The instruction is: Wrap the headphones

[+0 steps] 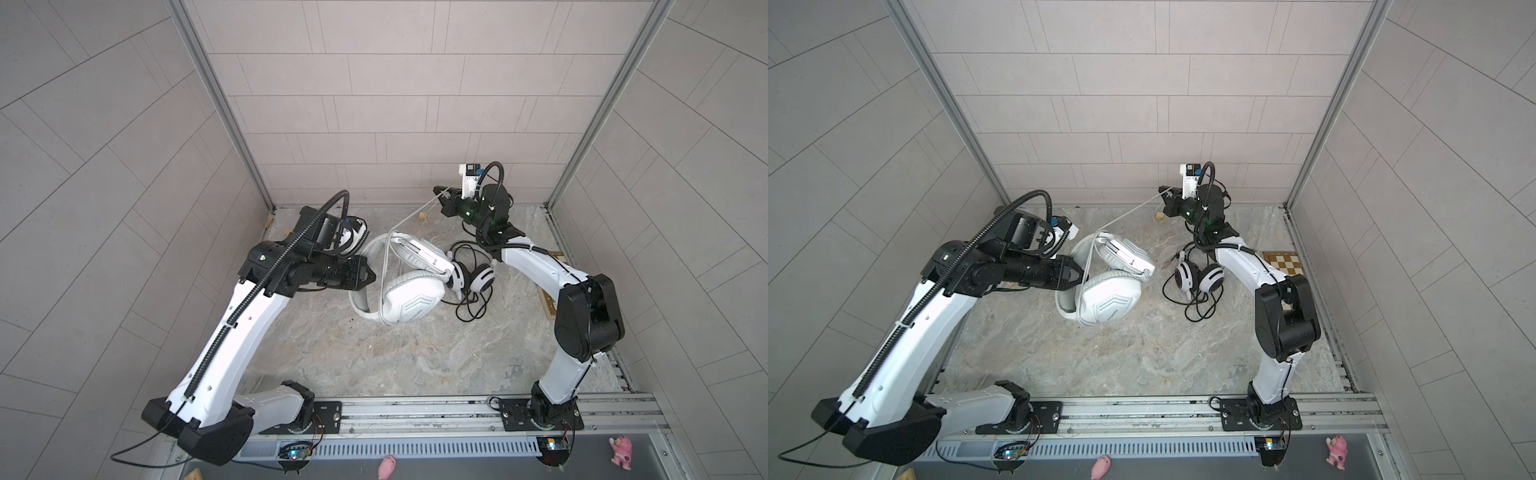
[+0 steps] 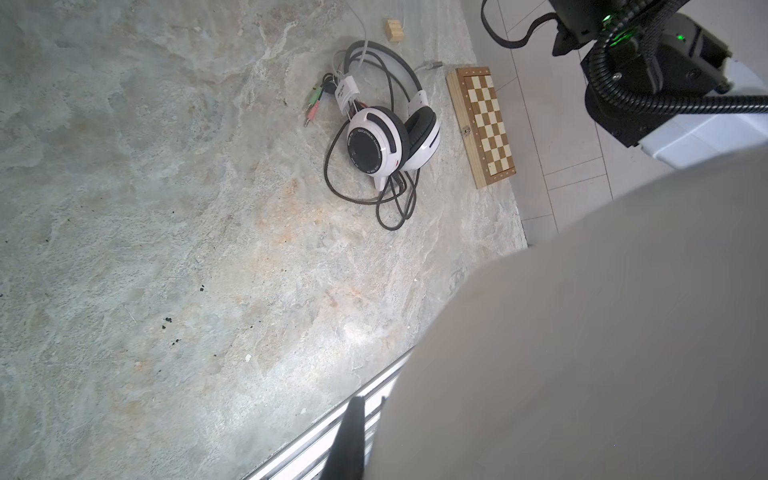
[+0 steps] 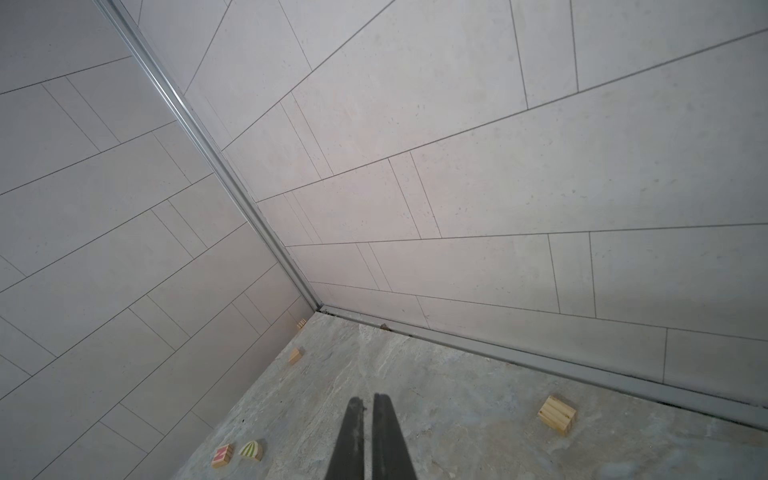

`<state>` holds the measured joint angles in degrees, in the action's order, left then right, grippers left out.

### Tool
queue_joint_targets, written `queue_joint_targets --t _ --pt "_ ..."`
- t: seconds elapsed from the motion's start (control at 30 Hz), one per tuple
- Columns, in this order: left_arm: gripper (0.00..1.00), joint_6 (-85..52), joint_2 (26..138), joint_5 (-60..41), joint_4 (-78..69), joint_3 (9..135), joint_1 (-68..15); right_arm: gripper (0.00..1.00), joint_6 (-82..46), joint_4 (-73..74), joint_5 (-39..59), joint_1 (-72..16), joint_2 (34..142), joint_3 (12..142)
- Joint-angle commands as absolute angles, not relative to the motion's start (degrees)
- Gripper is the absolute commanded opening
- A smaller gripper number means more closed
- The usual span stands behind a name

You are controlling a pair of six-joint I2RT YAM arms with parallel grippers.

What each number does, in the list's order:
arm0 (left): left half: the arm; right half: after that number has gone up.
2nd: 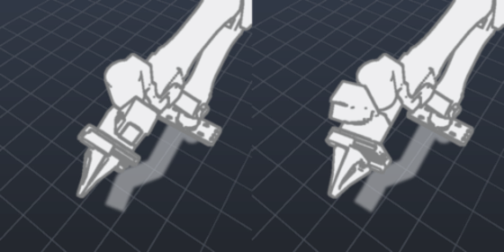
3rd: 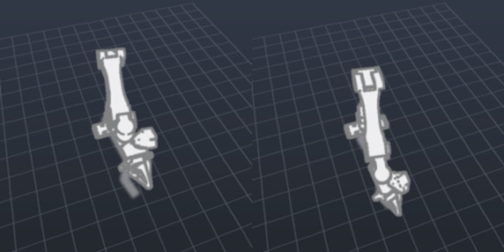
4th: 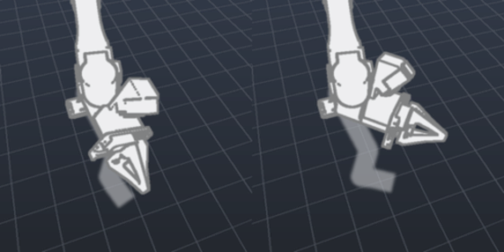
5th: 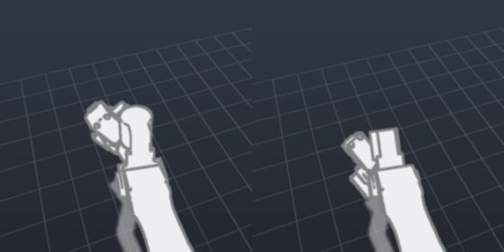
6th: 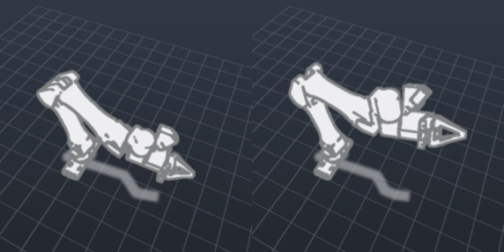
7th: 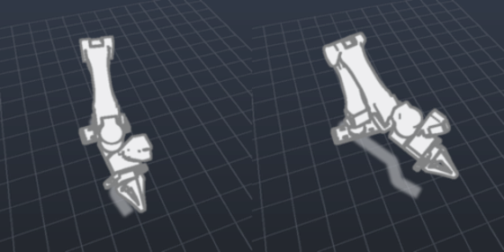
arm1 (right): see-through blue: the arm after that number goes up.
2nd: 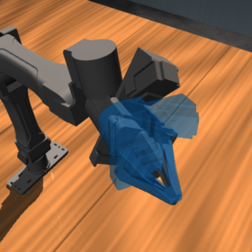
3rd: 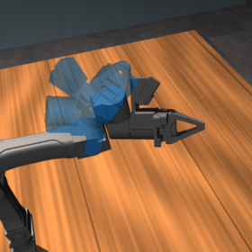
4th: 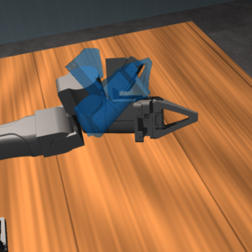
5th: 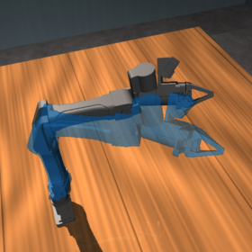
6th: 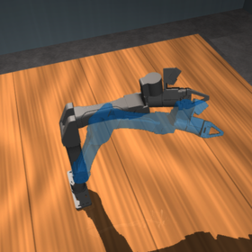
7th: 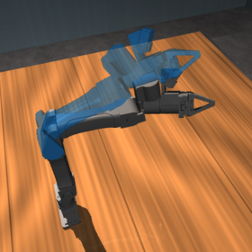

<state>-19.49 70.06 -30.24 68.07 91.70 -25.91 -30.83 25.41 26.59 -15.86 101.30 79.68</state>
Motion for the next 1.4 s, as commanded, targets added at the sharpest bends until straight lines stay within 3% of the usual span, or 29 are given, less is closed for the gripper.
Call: queue_joint_targets --t 0.0,0.27,0.4,0.63,0.9,1.37 --pt "0.0 -17.7 66.9 -34.7 67.6 93.0 -25.9 0.0 -35.7 23.7 22.6 -12.0 102.6 79.5" --pt "0.0 -18.3 66.2 -32.4 65.2 94.5 -26.0 0.0 -34.2 22.3 27.7 -13.5 101.2 74.6" --pt "0.0 -20.9 65.2 -28.3 59.7 95.7 -25.8 0.0 -26.0 18.5 22.3 -19.0 96.1 65.9" --pt "0.0 -24.7 66.0 -17.8 52.5 98.4 -23.9 0.0 -25.3 23.3 19.3 -26.5 90.0 51.5" --pt "0.0 -30.4 68.6 -9.9 41.1 96.9 -23.3 0.04 -34.5 46.2 28.7 -35.4 86.1 38.7" --pt "0.0 -32.3 72.4 -5.9 34.3 95.6 -23.3 0.09 -37.0 53.7 27.1 -49.2 77.8 37.2"
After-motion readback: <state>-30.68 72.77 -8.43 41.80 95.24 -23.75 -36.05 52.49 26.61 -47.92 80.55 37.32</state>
